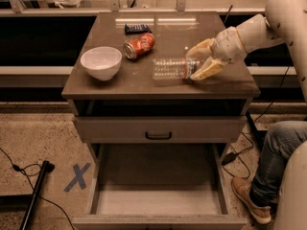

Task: Pick water bottle from middle drawer and place on counter

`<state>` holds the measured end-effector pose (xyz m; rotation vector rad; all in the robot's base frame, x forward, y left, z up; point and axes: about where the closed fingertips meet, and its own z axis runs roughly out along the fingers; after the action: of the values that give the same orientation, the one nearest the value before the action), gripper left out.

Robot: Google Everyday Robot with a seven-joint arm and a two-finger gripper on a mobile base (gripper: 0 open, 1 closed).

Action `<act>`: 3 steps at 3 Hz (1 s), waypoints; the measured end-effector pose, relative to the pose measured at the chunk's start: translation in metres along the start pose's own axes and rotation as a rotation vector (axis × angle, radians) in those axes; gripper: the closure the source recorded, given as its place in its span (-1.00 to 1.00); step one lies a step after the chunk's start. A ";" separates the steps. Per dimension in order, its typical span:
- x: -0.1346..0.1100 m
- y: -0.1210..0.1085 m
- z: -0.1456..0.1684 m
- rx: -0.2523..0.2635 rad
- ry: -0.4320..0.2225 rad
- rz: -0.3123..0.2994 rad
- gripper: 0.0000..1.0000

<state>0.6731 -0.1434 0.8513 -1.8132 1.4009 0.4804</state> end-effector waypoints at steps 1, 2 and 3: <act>0.000 -0.001 0.003 0.000 -0.002 0.000 -1.00; 0.000 -0.001 0.003 0.001 -0.003 0.001 -1.00; -0.003 0.001 -0.003 0.010 0.000 0.015 -1.00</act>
Offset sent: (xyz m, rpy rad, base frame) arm -0.0018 -0.0002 0.0028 0.0071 -0.0030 -0.0092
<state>0.6709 -0.1434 0.8548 -1.7960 1.4148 0.4804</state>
